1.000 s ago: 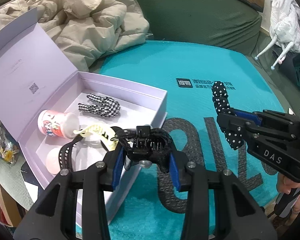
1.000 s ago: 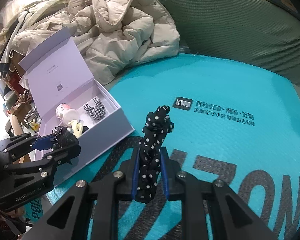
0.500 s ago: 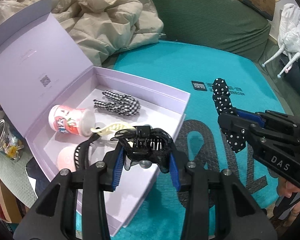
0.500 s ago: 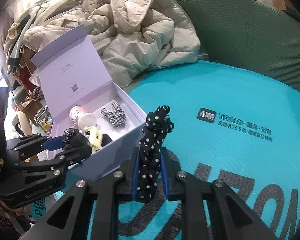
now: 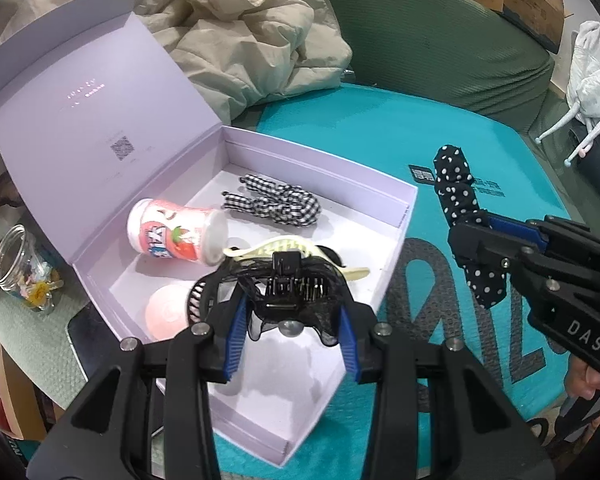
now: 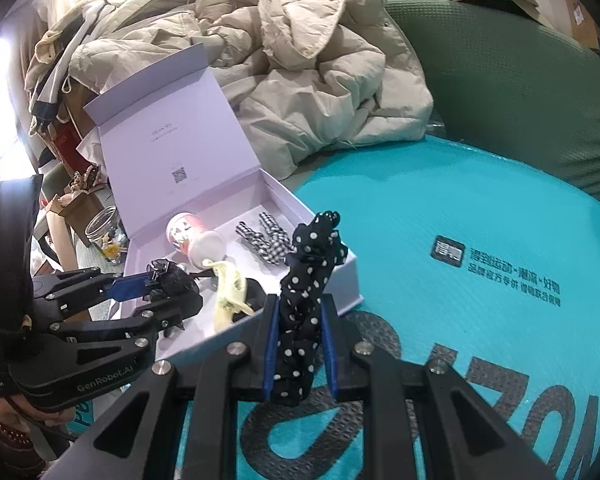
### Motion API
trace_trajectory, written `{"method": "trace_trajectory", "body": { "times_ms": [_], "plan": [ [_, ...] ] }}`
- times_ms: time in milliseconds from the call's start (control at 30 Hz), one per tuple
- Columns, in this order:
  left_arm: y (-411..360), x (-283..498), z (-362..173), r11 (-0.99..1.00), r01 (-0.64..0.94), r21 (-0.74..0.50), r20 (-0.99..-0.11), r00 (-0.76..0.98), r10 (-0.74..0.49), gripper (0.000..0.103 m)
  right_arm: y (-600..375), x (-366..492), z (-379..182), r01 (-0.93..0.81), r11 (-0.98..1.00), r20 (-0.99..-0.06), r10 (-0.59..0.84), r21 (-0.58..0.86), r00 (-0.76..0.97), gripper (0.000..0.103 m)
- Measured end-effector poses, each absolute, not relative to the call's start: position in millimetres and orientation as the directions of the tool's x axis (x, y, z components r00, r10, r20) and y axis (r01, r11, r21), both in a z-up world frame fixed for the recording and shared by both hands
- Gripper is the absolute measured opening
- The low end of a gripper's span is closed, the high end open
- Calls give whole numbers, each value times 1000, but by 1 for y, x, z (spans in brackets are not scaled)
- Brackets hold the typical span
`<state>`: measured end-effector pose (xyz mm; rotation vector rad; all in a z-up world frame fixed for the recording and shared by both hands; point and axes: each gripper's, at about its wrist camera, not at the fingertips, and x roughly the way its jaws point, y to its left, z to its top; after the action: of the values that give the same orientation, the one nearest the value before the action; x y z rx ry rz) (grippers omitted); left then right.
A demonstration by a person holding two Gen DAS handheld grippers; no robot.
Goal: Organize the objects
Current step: 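Lift the black bow clip and polka-dot scrunchie and carry them over the box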
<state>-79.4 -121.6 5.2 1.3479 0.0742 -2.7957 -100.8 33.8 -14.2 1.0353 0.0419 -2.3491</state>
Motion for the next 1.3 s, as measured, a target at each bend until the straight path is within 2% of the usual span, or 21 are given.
{"method": "trace_trajectory", "body": {
  "times_ms": [833,1300],
  "plan": [
    [-200,-83,10,-989,144,-34,-765,-640,-67,37,-34,-120,-8,583,-798,-706,-503,156,-499,19],
    [-212,-111,25,-993,118,6,-748,-659,-83,38,-63,-157,-11,620,-768,-737,-511,160,-443,19]
  ]
}}
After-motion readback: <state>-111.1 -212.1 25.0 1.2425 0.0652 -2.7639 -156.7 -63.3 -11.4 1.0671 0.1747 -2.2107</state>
